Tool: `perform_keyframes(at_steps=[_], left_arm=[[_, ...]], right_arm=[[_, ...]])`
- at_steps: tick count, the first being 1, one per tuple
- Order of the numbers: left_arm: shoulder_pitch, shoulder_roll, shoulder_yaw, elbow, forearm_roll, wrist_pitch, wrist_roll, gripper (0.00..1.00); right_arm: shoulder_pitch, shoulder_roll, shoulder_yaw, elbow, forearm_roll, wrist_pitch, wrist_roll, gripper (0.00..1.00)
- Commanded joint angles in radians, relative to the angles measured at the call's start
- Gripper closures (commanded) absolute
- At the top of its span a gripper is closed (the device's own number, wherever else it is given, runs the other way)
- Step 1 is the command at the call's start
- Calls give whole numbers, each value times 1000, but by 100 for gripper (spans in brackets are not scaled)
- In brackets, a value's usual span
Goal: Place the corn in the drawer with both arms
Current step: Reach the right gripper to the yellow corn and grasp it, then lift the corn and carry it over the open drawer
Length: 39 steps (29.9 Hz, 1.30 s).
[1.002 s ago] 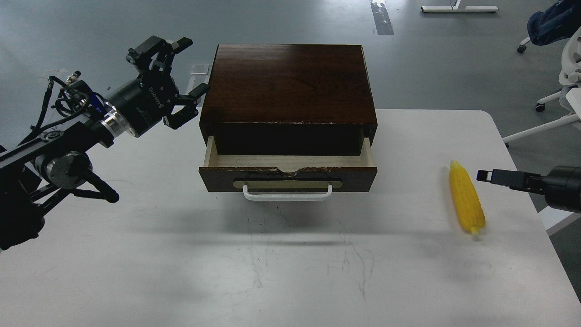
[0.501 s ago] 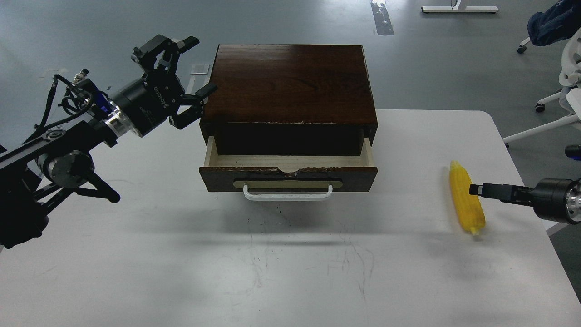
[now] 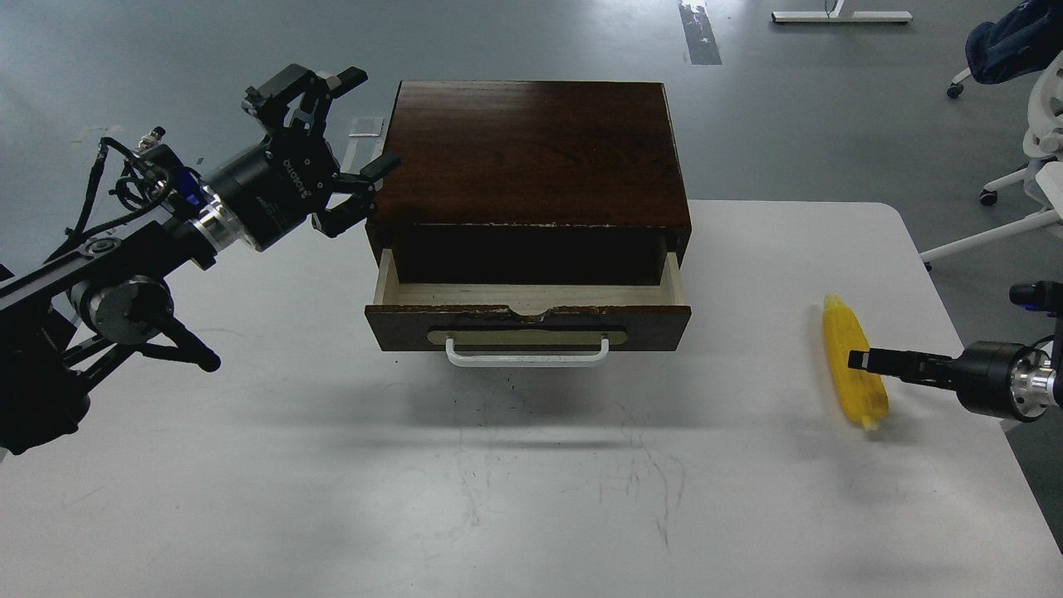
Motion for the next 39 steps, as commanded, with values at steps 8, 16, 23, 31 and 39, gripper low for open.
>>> perform_keyframes(at_steps=[8,16,23,31,39], left_arm=[[2,1,0,0,0,0,0,2],[4,1,0,0,0,-2,-2,2],[4,3,0,0,0,-8,-2,2],[4,0,0,0,0,-8,-2,2],[2,4,0,-3,0,-8,0,2]], right_arm=[[-24,25,3,0,8,-4,-8,44],[-32,16,3,21,10,0,-6,87],[-14,-93,21,226,10,0,-5,89],[123,-334,41,559,10,12,-6,87],[340,-357,29,592,2,68,-8,87]])
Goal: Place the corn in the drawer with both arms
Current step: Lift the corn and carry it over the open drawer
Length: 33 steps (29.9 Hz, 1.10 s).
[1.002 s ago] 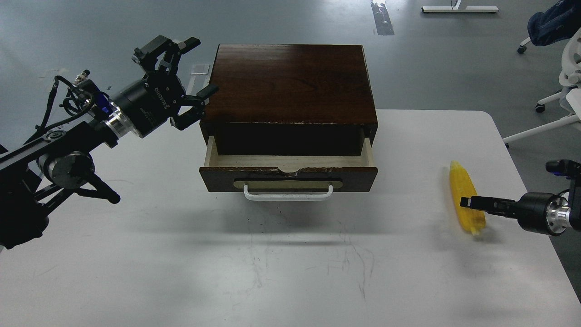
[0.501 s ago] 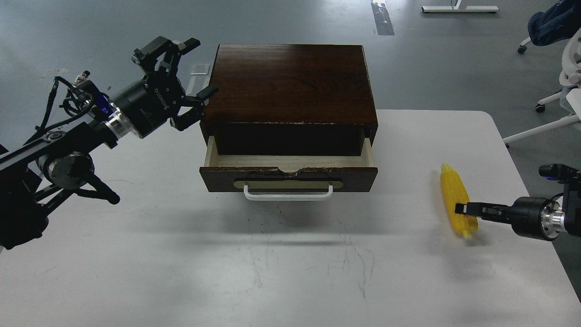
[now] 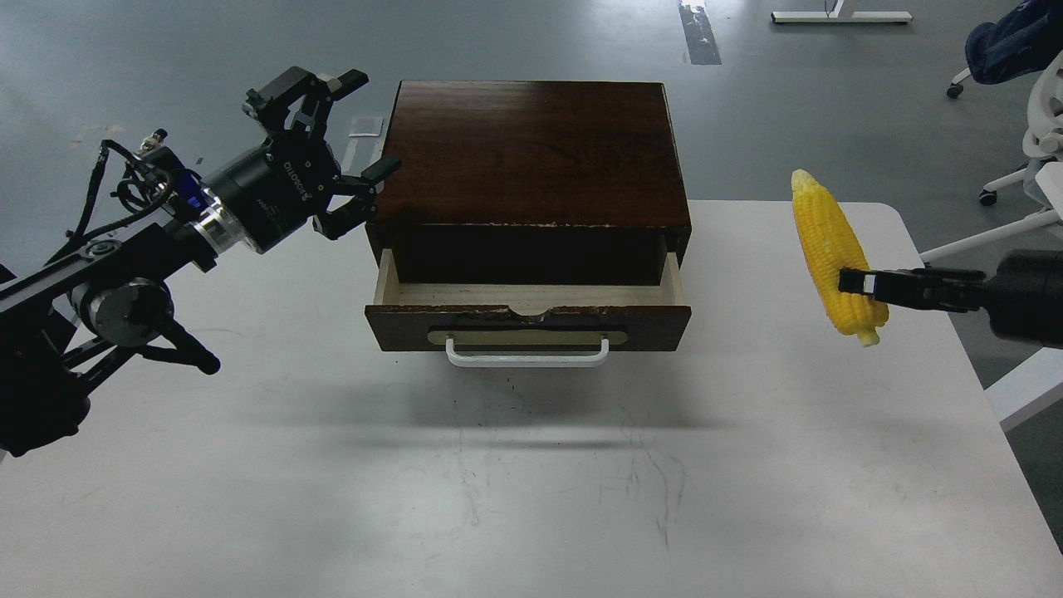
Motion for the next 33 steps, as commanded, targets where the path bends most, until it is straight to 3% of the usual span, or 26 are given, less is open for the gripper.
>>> perform_keyframes(at_steps=[1,8,14,22,33], left_arm=[[-1,9,0,-3,0,0,0,2],[-1,12,0,-7,0,0,0,2],[-1,14,0,-7,0,0,0,2],[-1,26,-3,-9,0,0,0,2],[-1,38,-3,-9,-2,0,0,2]], right_arm=[[97,13,-7,2,-10,50,-1,87],[224,104,-19,2,-123,93,1,87],[375,196,-148,-9,-197,93,7,86],[643,438,-382,-116,-197,88,21,86],[794,654,-490,-115,-357,53,28,86]])
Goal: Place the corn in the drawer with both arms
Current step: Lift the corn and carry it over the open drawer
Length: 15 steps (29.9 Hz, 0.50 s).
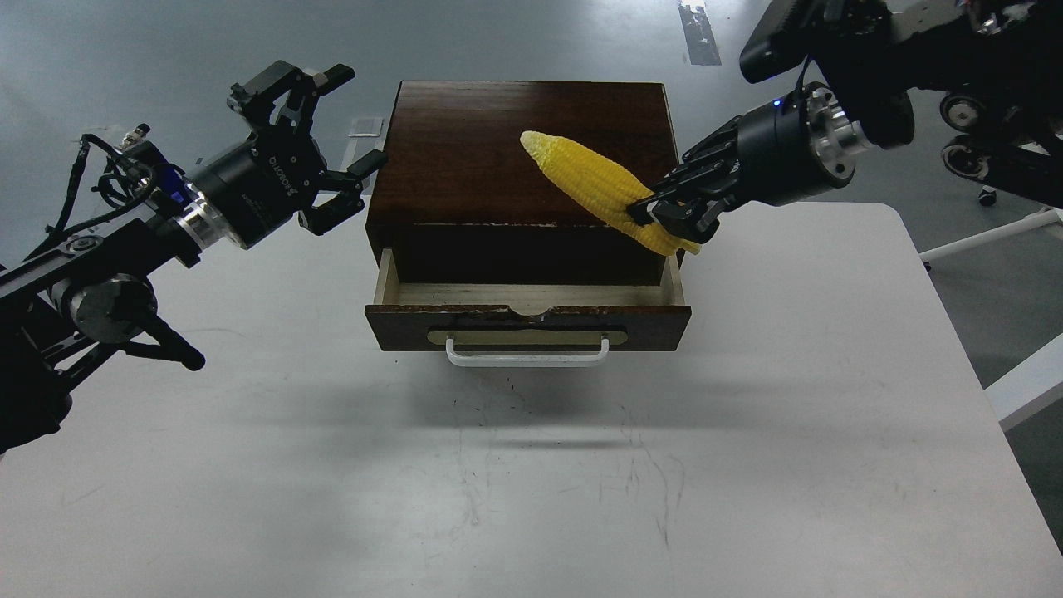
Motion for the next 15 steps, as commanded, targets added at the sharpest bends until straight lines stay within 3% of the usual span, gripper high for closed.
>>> perform_keyframes(at_steps=[1,6,15], left_arm=[[0,1,0,0,0,0,0,2],[2,9,-6,-3,0,0,0,2],[2,29,-6,-18,0,0,-2,2]], right_arm=[[19,56,-11,3,-98,-32,1,86],[23,112,-46,1,-225,-112,1,86],[23,162,-106,1,-233,-243,1,86]])
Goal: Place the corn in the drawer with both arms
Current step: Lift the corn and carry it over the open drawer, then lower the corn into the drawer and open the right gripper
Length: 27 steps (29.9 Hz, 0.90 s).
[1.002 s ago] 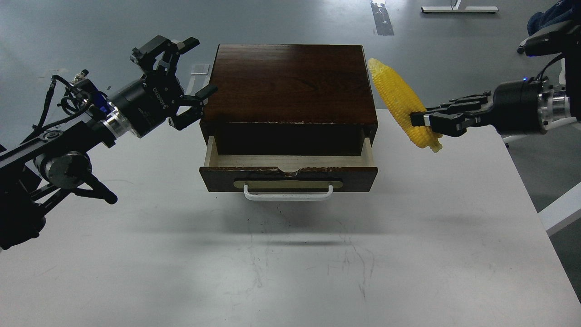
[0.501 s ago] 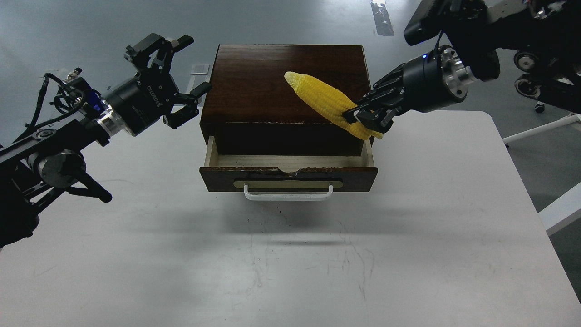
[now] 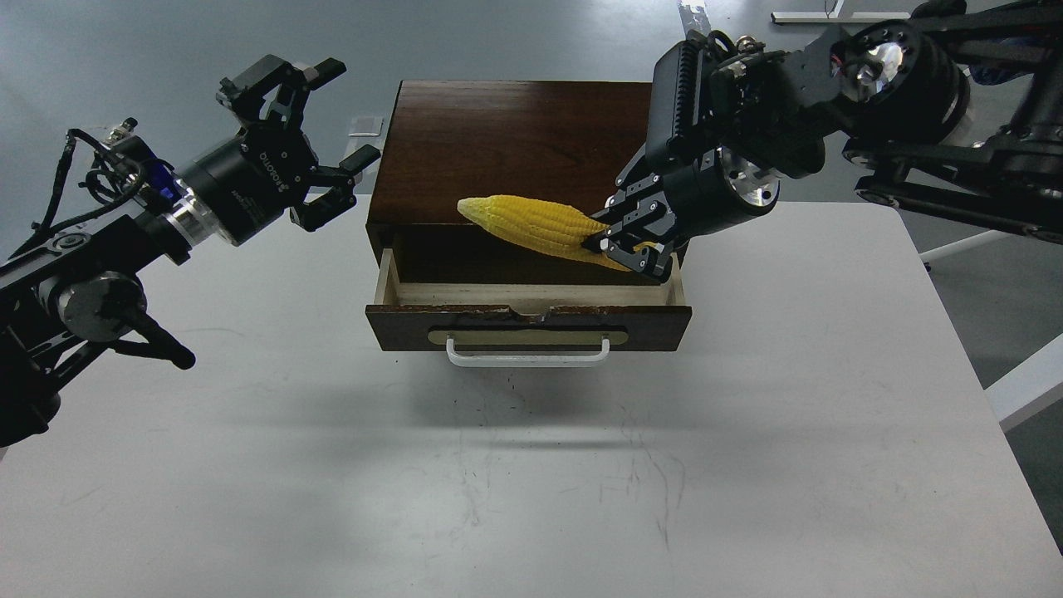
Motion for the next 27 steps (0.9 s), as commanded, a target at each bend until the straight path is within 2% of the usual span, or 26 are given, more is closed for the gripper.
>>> perform_keyframes(at_steps=[1,7,14,15,18,20,25,27], left_arm=[[0,6,0,-2,0,0,0,2],[0,7,0,-2,0,0,0,2],[0,12,0,-4,0,0,0,2],[0,14,0,-4,0,0,0,2],[2,20,0,-2,0,0,0,2],[2,23,0,-2,0,0,0,2],[8,27,0,-2,0,-2,-2,2],[8,27,0,-2,0,-2,-2,2]], right_arm=[[0,20,-17,0,0,-48,0,86],[-8,47,-56,-34,-2,-85,0,86],[-21,93,-60,-71,-2,-99,0,78],[-28,101,-60,-72,0,-99,0,71],[-41,107,-60,-74,0,-99,0,62],[-54,109,-60,-75,0,-99,0,60],[-60,109,-59,-97,1,-99,0,45],[-60,107,-59,-95,3,-99,0,42]])
